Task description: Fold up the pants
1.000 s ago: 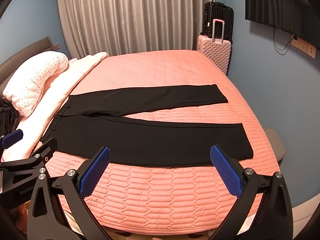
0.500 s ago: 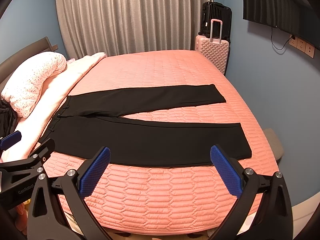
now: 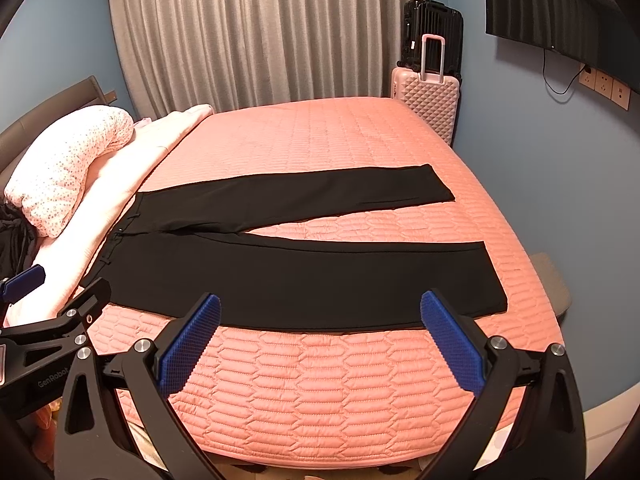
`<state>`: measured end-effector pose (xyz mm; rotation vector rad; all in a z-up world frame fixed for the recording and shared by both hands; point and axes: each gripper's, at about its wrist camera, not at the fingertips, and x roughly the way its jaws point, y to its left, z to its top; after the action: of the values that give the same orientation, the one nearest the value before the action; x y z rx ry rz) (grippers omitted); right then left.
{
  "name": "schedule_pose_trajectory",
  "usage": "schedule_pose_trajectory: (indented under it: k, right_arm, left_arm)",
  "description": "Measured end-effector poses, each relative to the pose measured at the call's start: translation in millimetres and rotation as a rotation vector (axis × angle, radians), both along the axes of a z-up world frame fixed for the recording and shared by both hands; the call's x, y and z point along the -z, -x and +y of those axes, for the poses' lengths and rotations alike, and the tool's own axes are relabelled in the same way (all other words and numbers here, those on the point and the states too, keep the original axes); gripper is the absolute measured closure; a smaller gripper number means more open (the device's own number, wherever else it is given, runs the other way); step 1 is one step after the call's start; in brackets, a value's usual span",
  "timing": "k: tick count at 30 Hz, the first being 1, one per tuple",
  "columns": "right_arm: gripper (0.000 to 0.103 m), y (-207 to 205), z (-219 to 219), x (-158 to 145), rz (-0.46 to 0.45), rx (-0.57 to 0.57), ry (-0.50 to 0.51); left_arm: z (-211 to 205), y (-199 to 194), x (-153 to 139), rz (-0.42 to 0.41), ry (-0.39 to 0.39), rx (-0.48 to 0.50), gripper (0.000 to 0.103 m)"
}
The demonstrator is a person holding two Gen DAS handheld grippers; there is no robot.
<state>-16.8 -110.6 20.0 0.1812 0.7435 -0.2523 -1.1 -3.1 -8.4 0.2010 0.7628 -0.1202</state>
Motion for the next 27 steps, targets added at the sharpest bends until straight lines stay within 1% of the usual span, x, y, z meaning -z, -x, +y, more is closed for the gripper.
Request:
schedule_pose_trajectory:
  k: [21,27]
  right_arm:
    - [0.005,-1.7,2.1,-0.2,-0.001,-0.018,-0.024]
    - [0.005,-2.6,-1.7,1.5,-0.007,-0.035,-0.061]
  left_arm:
    - [1.0,0.3,0.5,0.002,0.000,0.002,0.005]
    - [1.4,-0.5,1.5,0.005,-0.003,0.000,0.005]
